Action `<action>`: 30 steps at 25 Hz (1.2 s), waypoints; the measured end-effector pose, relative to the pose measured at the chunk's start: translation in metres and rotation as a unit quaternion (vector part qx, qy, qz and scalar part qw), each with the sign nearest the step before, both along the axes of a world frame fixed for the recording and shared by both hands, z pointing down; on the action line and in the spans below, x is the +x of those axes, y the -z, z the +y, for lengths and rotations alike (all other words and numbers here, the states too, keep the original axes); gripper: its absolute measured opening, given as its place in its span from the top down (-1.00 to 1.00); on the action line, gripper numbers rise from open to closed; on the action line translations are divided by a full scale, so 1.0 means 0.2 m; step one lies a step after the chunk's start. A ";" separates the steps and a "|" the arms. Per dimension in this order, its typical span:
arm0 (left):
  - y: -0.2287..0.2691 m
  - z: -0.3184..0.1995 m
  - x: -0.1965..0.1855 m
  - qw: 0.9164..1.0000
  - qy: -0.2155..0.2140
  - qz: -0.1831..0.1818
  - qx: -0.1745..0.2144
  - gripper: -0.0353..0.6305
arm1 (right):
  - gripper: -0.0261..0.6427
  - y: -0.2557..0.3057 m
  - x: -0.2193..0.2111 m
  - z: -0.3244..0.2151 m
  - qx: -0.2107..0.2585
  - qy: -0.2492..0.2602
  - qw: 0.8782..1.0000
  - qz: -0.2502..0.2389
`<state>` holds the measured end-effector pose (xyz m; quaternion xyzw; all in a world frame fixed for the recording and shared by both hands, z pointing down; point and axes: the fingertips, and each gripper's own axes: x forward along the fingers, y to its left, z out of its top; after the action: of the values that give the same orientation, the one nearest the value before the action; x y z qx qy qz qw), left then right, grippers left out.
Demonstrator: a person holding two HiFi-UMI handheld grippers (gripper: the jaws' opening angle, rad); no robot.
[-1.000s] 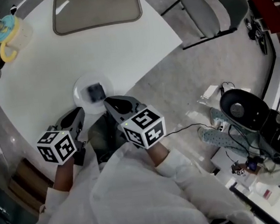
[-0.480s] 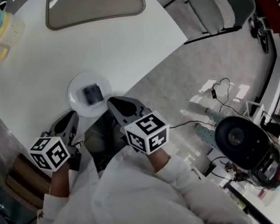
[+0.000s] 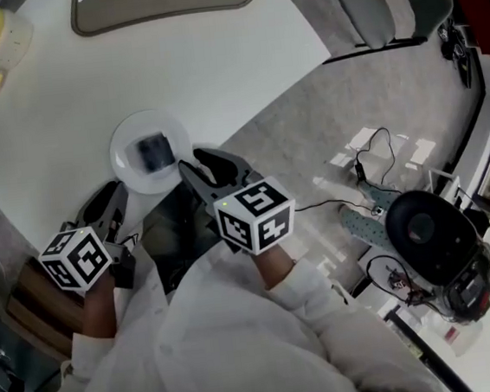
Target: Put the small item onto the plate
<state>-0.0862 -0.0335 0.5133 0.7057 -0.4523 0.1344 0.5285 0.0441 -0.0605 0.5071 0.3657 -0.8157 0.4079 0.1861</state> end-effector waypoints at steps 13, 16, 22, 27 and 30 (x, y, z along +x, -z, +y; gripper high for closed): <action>-0.05 0.01 0.03 1.000 0.001 0.015 -0.018 0.58 | 0.56 -0.07 0.01 0.02 -0.022 -0.011 1.000 0.004; -0.03 0.00 0.04 0.999 0.015 0.037 -0.023 0.58 | 0.56 -0.07 0.01 0.02 -0.030 -0.011 0.999 0.000; -0.04 -0.01 0.02 0.995 0.054 0.070 -0.042 0.58 | 0.56 -0.09 0.00 0.02 -0.036 -0.011 0.999 0.007; -0.05 -0.03 0.05 0.992 0.072 0.093 -0.052 0.59 | 0.57 -0.10 0.01 0.02 -0.037 -0.011 0.999 0.007; -0.05 -0.03 0.03 0.990 0.086 0.094 -0.058 0.59 | 0.61 -0.10 0.01 0.01 -0.038 -0.017 0.999 0.001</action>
<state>-0.0797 -0.0395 0.5230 0.6420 -0.4512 0.0470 0.6181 0.0457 -0.0578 0.5277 0.3727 -0.7928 0.4419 0.1934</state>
